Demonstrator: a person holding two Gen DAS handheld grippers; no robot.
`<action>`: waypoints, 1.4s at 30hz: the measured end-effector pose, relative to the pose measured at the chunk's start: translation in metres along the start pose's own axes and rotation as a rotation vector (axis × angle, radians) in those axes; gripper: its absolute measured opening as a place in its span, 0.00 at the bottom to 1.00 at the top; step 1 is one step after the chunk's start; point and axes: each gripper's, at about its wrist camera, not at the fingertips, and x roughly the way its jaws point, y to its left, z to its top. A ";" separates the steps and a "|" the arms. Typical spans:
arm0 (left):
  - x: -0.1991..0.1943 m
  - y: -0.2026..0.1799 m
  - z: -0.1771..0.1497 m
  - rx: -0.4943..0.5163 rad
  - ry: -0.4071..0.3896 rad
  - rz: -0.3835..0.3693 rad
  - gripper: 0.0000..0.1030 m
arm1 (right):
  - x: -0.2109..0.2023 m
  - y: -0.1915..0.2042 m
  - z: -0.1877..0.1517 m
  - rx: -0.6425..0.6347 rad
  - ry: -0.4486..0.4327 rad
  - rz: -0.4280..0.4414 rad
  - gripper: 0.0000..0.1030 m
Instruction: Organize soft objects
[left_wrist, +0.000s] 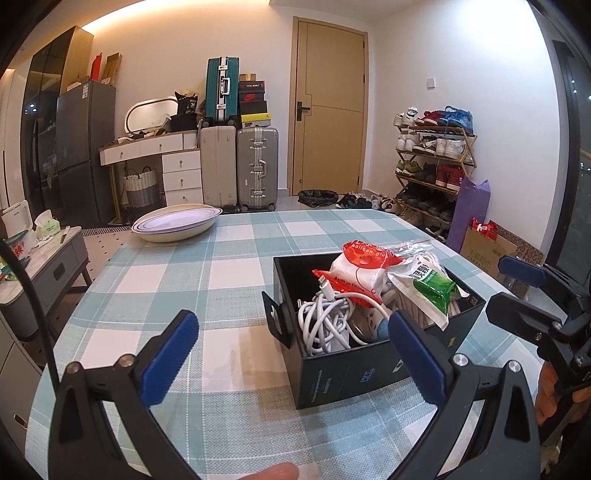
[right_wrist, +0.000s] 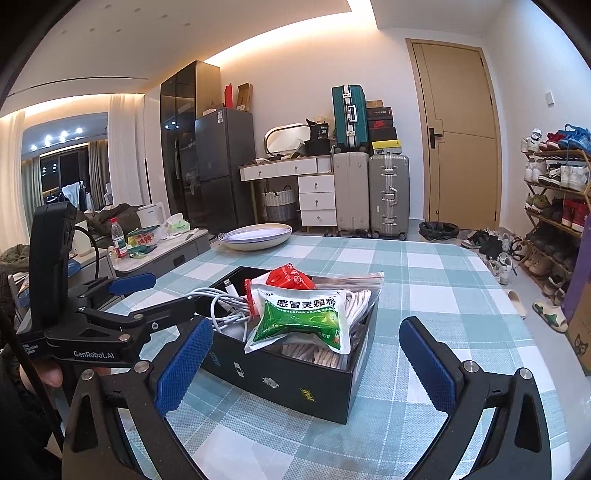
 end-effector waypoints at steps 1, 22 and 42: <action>0.000 0.000 0.000 0.002 -0.003 0.001 1.00 | 0.000 0.000 0.000 -0.001 0.000 -0.001 1.00; 0.000 0.001 -0.001 -0.006 -0.004 0.012 1.00 | -0.001 0.010 0.000 -0.047 -0.007 -0.010 1.00; 0.000 0.001 -0.001 -0.005 -0.004 0.016 1.00 | -0.001 0.009 0.000 -0.047 -0.006 -0.011 1.00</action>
